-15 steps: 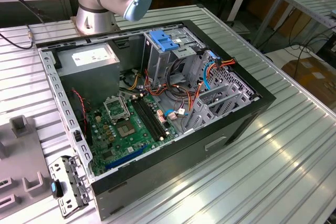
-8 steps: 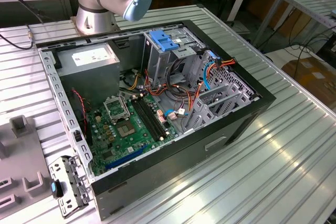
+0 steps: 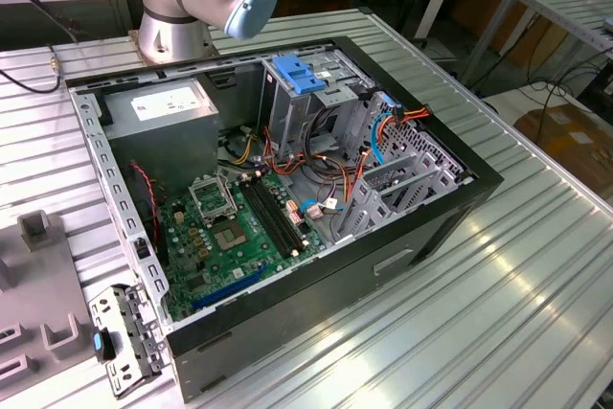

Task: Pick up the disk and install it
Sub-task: 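Pick up the disk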

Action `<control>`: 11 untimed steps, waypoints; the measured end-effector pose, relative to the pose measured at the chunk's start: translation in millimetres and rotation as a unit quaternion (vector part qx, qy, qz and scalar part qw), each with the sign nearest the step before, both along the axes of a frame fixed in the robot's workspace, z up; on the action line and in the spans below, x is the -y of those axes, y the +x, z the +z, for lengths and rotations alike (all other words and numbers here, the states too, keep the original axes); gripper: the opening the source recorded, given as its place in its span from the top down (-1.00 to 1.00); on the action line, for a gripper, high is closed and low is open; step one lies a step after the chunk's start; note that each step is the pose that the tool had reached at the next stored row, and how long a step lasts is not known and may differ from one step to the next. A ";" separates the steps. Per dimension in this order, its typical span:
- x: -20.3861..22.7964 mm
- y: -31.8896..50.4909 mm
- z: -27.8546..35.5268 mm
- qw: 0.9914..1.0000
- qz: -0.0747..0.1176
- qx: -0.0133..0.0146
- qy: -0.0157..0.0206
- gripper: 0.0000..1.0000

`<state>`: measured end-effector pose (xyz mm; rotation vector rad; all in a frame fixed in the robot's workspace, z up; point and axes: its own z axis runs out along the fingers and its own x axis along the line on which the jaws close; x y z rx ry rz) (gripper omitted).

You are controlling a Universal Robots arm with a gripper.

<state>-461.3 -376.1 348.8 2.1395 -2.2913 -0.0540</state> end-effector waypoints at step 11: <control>-1.1 -3.8 -13.2 1.000 0.008 0.004 0.002 0.04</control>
